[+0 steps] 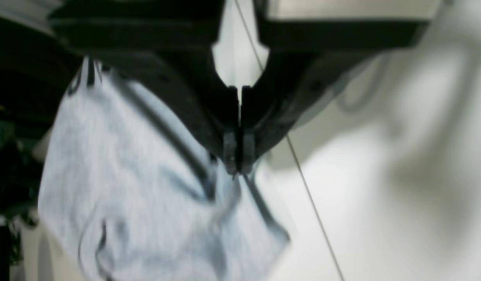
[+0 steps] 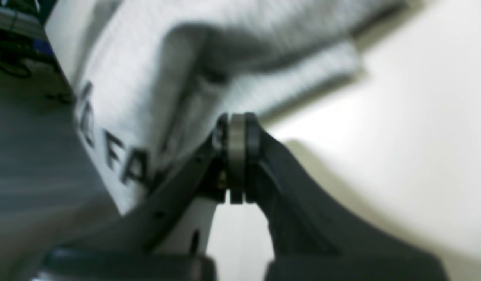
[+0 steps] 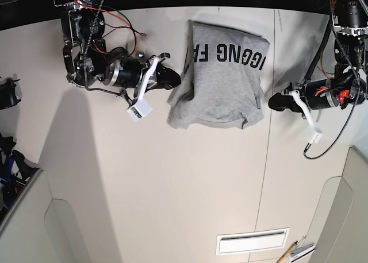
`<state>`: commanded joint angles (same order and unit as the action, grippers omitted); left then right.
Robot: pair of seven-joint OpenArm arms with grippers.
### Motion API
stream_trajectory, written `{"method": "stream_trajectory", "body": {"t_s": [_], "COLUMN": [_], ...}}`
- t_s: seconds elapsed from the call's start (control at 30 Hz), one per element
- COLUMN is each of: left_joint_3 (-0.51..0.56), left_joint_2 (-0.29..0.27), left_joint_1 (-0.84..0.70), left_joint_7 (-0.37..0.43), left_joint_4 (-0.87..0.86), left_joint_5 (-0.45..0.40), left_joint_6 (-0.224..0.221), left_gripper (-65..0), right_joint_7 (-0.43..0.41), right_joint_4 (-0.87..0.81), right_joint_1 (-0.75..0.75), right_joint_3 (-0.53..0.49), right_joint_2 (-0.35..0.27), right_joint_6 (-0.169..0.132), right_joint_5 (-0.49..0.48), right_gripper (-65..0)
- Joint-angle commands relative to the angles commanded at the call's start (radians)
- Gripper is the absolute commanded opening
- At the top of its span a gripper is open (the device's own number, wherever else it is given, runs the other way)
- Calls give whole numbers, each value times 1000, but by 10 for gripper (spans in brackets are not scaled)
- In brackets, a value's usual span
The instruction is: Fold the T-shirt properly
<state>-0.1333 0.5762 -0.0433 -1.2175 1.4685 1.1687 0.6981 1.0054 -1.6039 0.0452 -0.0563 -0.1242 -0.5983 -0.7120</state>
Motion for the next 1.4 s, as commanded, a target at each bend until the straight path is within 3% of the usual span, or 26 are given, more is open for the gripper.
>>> {"method": "stream_trajectory", "body": {"t_s": [0.13,0.33,0.53,0.67,0.87,0.97,1.1,1.3,1.4], "left_joint_3": [-27,-166,-299,-306,-281,-210,-22,298,419], "left_joint_2": [34,34,33,33,33,34,34,36,35], "left_joint_1": [-116,-394,-663,-808,-1015,-1076,-1089,-995,-897], "left_joint_7": [0,-2,-2,-2,50,100,198,448,604], "left_joint_4": [80,304,411,415,414,413,344,52,-143], "left_joint_5": [2,2,2,-3,-132,-255,-439,-725,-770], "left_joint_6": [0,0,0,0,0,0,0,0,0], "left_gripper": [-648,-648,-648,-648,-648,-648,-648,-648,-647], "right_joint_7": [41,54,54,58,65,64,14,-62,-170], "right_joint_4": [-89,-202,-222,-222,-222,-221,-203,-91,18], "right_joint_1": [58,214,367,460,602,651,653,620,586], "right_joint_3": [24,24,24,23,-4,-53,-149,-324,-413], "right_joint_2": [-64,-202,-319,-364,-448,-498,-546,-566,-566], "right_joint_6": [0,0,-1,-9,-12,-12,-11,-11,-8], "right_joint_5": [-43,-82,-121,-127,-123,-99,-29,122,186], "right_gripper": [-650,-650,-650,-650,-650,-650,-650,-650,-650]}}
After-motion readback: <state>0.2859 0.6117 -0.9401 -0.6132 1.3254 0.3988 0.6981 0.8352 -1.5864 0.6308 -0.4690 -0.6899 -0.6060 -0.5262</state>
